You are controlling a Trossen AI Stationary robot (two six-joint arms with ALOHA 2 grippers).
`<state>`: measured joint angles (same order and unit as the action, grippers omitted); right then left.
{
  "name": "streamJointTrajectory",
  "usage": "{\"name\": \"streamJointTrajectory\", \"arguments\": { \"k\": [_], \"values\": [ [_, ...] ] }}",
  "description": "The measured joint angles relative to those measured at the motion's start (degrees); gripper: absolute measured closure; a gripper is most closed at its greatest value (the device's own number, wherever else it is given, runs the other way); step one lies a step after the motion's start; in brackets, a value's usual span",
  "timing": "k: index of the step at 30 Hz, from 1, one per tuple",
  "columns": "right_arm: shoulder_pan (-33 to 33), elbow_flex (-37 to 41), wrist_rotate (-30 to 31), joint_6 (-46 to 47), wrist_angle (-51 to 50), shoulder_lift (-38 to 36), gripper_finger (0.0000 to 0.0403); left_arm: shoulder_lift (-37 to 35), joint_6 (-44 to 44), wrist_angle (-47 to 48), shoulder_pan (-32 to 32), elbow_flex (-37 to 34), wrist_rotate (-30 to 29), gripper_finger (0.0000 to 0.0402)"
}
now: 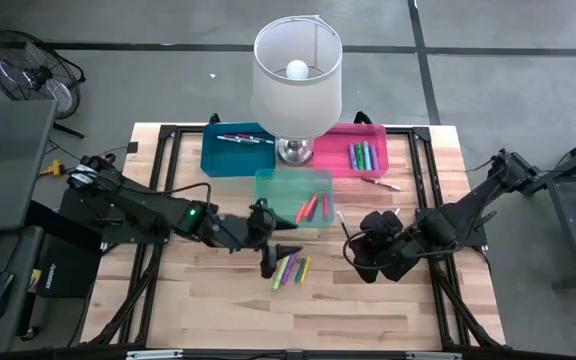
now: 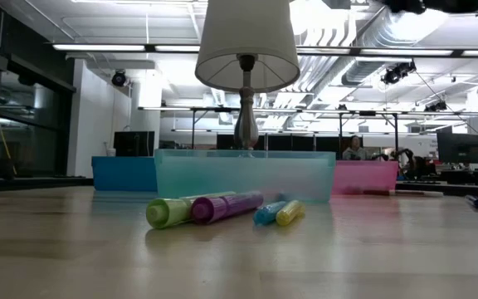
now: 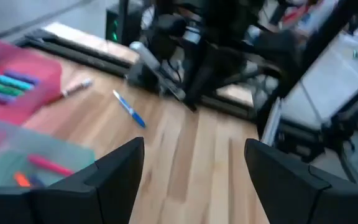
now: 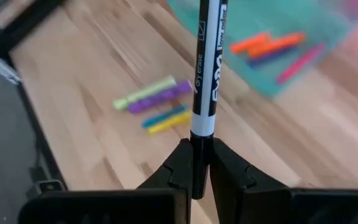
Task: Pick & Place Markers
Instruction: Put the black marker pen into the blue bin
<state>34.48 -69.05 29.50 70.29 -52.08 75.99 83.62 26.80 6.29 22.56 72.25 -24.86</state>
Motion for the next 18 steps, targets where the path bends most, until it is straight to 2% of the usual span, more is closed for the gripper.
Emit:
{"name": "streamJointTrajectory", "arguments": {
  "k": [3,10,15,18],
  "values": [
    [0.00,-3.31,2.61,-4.70,-0.02,0.01,0.0379,-0.14,-0.02,-4.14,-1.76,0.09,-0.06,0.0126],
    [-0.05,-10.33,7.72,-16.40,2.90,0.00,0.0379,-0.12,0.05,-12.11,-5.80,0.11,4.04,0.0126],
    [-2.12,-11.78,7.11,-26.04,10.37,-0.04,0.0380,-0.10,0.06,-17.17,-8.43,0.11,6.88,0.0126],
    [-4.18,-11.78,4.76,-30.48,14.96,0.00,0.0379,-0.10,0.02,-19.11,-9.56,0.11,8.16,0.0126]
  ]
}}
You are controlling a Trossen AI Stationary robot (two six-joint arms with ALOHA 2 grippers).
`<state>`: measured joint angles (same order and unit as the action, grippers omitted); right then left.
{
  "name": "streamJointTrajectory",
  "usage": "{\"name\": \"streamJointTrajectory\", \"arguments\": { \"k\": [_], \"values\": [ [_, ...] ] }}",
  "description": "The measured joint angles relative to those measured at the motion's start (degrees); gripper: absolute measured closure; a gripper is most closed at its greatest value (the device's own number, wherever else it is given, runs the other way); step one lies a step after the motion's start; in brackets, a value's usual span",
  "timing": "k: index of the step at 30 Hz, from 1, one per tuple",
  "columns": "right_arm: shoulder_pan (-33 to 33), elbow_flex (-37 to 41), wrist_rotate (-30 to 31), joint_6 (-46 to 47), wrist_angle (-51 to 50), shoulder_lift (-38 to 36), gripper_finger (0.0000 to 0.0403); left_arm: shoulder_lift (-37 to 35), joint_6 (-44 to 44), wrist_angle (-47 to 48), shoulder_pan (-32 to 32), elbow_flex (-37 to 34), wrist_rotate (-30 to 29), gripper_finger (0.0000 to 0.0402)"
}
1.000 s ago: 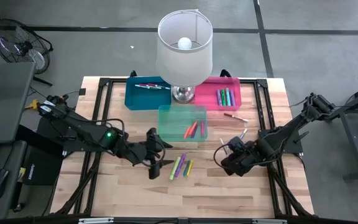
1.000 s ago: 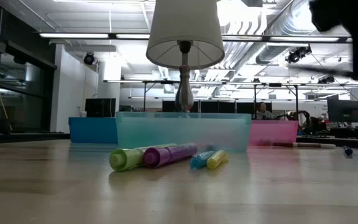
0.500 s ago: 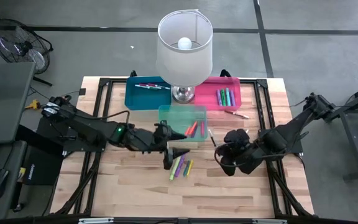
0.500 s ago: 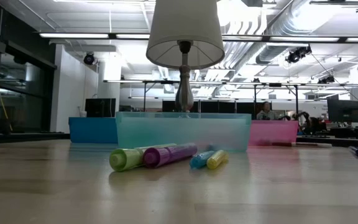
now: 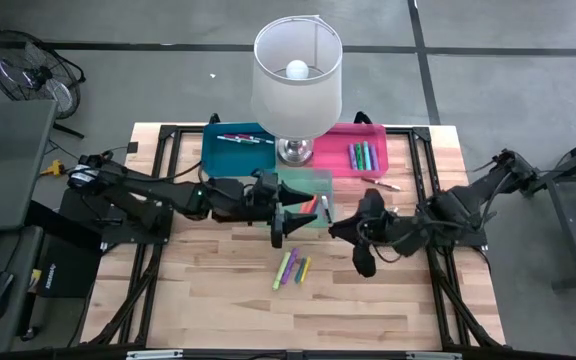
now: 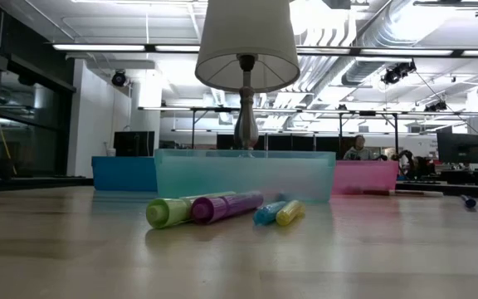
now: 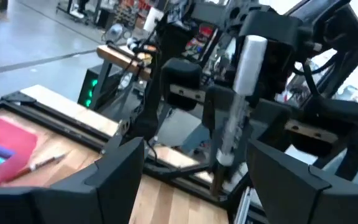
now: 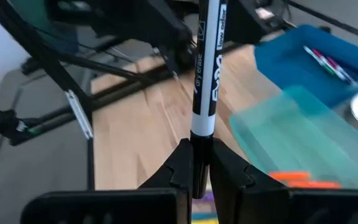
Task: Pick & Place Markers
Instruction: Put the black marker pen into the blue bin
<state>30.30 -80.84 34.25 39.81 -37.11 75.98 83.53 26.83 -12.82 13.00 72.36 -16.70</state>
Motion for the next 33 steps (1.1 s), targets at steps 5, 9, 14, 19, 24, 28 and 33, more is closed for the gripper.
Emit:
{"name": "streamJointTrajectory", "arguments": {
  "k": [5,9,14,19,24,28,33],
  "values": [
    [-3.29,0.00,-3.48,-5.00,4.41,0.16,0.0379,0.00,-1.29,-1.64,-0.41,0.00,0.56,0.0126],
    [-5.61,0.00,-6.63,-6.81,5.32,0.16,0.0379,-0.02,-2.72,-3.72,-0.23,0.00,0.87,0.0126],
    [-7.40,0.00,-9.46,-7.64,6.00,0.49,0.0378,-0.02,-3.06,-3.82,-0.25,0.00,0.77,0.0126],
    [-8.22,0.00,-12.75,-9.00,8.70,2.03,0.0378,-0.02,-4.07,-4.13,-0.25,0.00,0.72,0.0126],
    [-9.10,0.00,-13.96,-9.24,9.06,4.54,0.0378,-0.02,-4.19,-4.15,-0.25,0.00,0.81,0.0126],
    [-9.46,0.00,-14.03,-9.31,9.97,4.90,0.0377,-0.02,-4.13,-3.29,-0.25,0.00,1.75,0.0139],
    [-9.58,0.00,-13.51,-10.31,11.62,4.50,0.0378,0.00,-4.11,-2.52,-0.25,0.00,2.75,0.0180]
  ]
}}
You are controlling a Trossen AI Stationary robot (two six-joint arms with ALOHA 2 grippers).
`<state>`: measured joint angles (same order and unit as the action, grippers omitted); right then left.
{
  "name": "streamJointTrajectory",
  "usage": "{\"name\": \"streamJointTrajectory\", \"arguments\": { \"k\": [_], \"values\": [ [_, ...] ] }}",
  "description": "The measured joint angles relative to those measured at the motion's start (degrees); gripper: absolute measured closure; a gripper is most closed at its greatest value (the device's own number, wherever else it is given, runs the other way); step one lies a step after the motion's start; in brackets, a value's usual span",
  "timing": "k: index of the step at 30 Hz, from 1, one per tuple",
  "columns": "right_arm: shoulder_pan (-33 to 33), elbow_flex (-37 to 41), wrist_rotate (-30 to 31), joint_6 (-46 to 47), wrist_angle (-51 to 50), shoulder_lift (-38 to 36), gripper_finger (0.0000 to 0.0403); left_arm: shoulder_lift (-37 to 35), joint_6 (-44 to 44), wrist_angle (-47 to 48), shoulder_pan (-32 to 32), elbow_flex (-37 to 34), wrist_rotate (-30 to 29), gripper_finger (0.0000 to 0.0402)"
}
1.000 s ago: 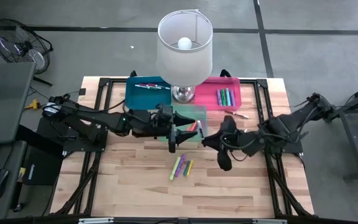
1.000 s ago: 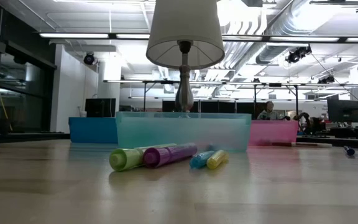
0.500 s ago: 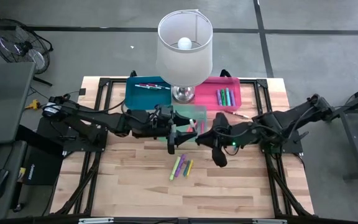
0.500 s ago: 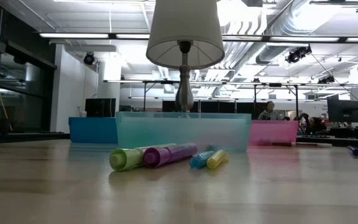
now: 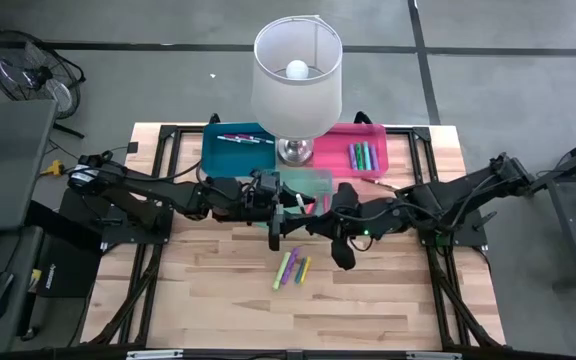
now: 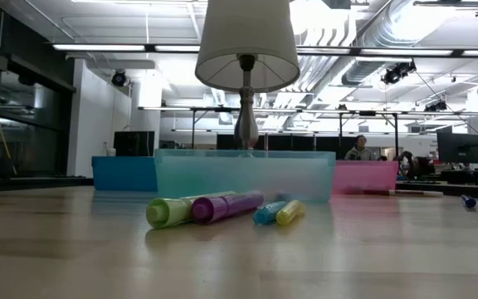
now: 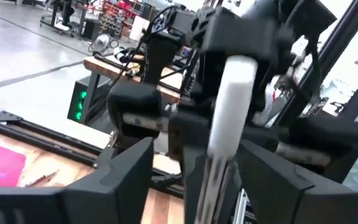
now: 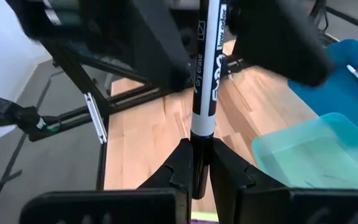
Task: Pick & Place Markers
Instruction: Put the black marker pen into the blue bin
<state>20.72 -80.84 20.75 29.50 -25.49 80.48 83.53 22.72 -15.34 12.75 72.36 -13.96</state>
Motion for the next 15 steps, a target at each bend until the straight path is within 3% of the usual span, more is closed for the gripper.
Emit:
{"name": "streamJointTrajectory", "arguments": {
  "k": [6,15],
  "values": [
    [-0.34,0.00,0.16,-0.01,0.04,-0.08,0.0376,0.00,-0.19,0.59,0.00,0.00,0.04,0.0245],
    [-0.51,0.00,0.25,-0.04,-0.29,-0.21,0.0376,0.00,-2.01,1.85,0.00,0.00,1.50,0.0375]
  ]
}}
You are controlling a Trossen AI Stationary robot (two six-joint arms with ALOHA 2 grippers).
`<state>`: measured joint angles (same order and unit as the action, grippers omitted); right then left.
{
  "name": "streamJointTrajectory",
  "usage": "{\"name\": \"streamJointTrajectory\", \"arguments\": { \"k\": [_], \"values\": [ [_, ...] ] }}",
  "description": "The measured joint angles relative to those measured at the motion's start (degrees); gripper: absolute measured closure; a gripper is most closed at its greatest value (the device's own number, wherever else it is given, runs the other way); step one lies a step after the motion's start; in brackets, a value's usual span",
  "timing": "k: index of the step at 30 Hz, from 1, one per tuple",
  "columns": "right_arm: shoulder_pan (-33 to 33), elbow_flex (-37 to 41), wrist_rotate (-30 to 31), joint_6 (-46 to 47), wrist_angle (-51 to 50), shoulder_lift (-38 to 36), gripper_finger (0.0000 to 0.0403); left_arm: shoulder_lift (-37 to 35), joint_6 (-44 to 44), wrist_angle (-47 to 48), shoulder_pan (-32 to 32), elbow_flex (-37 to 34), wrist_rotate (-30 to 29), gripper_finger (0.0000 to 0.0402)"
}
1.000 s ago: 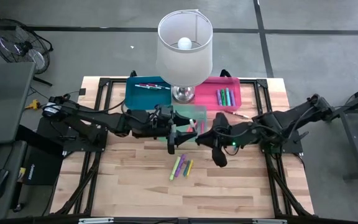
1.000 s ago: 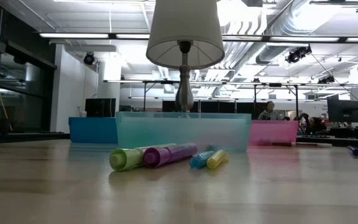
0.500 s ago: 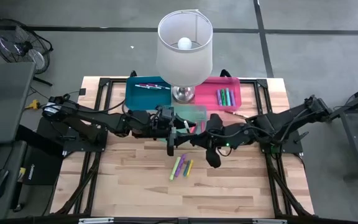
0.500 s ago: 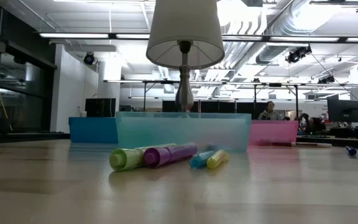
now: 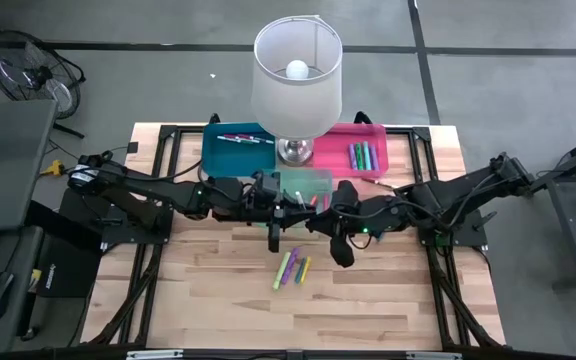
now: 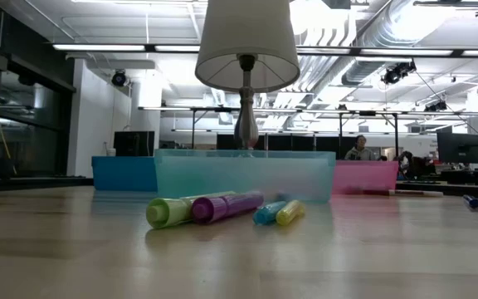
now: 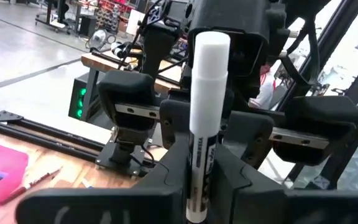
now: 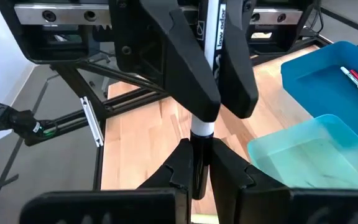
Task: Pick & Place Markers
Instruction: Put the black marker pen into the blue bin
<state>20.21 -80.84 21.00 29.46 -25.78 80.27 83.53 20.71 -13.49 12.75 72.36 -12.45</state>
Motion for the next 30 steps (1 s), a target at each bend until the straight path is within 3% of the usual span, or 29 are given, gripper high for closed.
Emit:
{"name": "streamJointTrajectory", "arguments": {
  "k": [30],
  "values": [
    [-0.35,0.01,0.11,-1.26,-1.42,0.00,0.0365,-0.02,-2.52,1.80,0.00,0.00,-0.51,0.0375]
  ]
}}
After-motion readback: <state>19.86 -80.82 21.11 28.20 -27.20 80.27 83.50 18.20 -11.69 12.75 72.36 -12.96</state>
